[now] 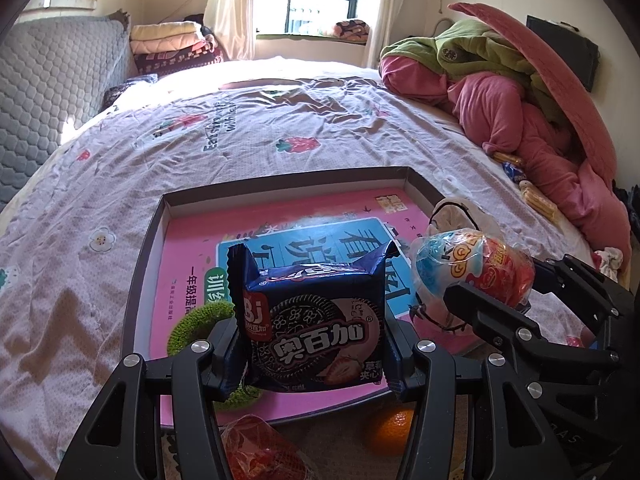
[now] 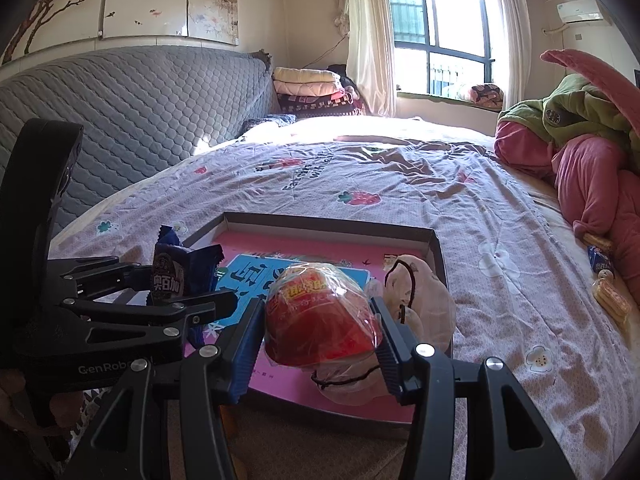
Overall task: Organize objects
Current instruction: 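Lower blue snack packet into tray with left tool while right tool lowers red bag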
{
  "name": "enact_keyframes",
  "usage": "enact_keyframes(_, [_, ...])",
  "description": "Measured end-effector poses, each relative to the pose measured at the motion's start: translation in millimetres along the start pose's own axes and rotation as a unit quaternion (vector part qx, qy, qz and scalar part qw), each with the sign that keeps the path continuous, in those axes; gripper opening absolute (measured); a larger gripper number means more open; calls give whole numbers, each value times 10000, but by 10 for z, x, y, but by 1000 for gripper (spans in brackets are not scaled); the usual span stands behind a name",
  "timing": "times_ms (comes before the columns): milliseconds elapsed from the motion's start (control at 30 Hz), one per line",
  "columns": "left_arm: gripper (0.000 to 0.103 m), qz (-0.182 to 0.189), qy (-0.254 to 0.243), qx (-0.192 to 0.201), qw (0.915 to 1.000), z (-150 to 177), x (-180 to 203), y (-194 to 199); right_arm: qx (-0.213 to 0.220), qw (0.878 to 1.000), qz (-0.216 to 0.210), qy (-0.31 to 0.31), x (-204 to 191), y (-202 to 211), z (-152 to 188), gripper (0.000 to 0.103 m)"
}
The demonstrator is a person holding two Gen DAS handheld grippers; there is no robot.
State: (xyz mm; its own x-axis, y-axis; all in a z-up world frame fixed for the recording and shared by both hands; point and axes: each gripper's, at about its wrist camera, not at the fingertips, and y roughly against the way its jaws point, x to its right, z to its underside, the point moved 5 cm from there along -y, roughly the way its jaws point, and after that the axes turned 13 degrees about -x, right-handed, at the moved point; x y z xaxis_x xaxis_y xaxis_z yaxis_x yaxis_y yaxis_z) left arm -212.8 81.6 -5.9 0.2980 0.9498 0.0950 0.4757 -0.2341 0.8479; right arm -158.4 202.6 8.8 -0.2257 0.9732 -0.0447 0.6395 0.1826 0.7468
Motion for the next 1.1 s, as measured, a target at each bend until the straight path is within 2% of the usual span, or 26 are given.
enact_keyframes(467, [57, 44, -212, -247, 9995, 52, 87, -192, -652, 9977, 172, 70, 84, -262, 151, 52])
enact_keyframes(900, [57, 75, -340, -357, 9988, 79, 144, -265, -684, 9962, 532, 92, 176, -282, 161, 52])
enact_keyframes(1100, [57, 40, -386, -545, 9978, 112, 147, -370, -724, 9960, 501, 181, 127, -300, 177, 52])
